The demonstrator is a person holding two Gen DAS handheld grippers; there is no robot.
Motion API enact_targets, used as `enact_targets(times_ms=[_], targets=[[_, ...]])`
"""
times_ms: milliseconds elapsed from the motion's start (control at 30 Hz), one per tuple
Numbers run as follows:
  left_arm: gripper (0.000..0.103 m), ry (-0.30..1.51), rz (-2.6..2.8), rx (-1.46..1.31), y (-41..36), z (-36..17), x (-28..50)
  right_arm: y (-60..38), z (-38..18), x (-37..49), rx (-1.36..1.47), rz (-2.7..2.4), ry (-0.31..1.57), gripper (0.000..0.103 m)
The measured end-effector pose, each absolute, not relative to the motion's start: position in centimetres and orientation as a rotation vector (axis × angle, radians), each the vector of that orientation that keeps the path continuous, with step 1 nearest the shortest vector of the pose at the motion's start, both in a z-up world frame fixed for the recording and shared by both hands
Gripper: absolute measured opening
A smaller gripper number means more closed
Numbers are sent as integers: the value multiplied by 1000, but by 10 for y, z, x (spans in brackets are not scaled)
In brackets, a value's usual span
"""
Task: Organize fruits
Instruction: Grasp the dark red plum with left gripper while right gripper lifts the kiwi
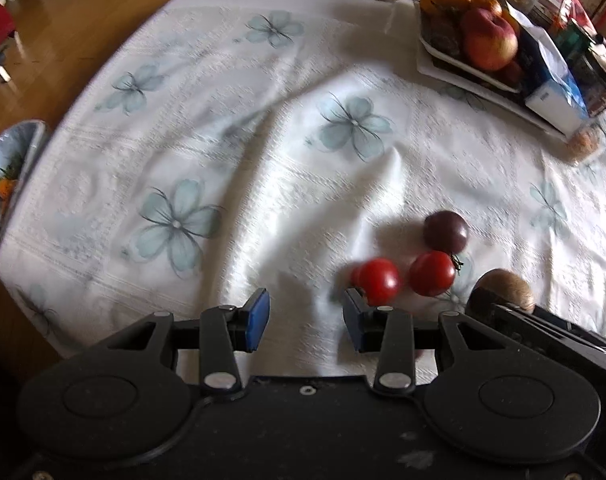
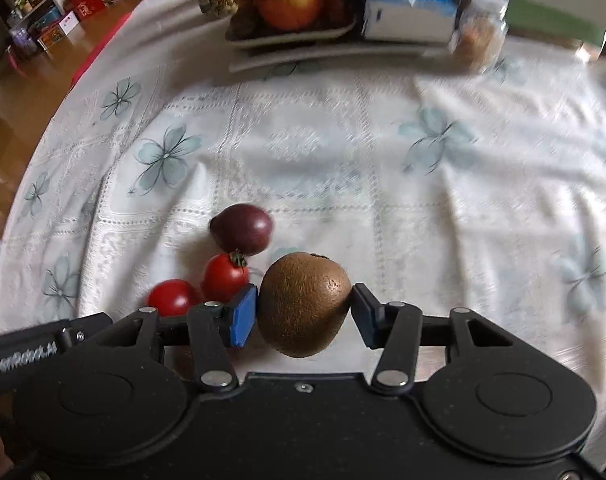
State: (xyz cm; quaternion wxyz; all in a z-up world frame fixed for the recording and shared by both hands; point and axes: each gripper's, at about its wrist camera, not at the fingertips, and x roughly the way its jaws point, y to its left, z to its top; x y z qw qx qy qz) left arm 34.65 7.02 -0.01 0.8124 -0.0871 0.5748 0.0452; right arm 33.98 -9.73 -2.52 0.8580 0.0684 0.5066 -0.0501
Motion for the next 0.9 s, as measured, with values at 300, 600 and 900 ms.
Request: enact_targets(times_ms=[300,600,900], targets=[[41,1245,-8,-191,46,-9,345,-147,-5,311,189,-145,1021,57],[43,1199,-62,-118,22,-16,339,-182,-2,291,234,-214,990,57],[43,1206,-63,-88,5,-30,344,-191,7,286,288,-191,982,57]])
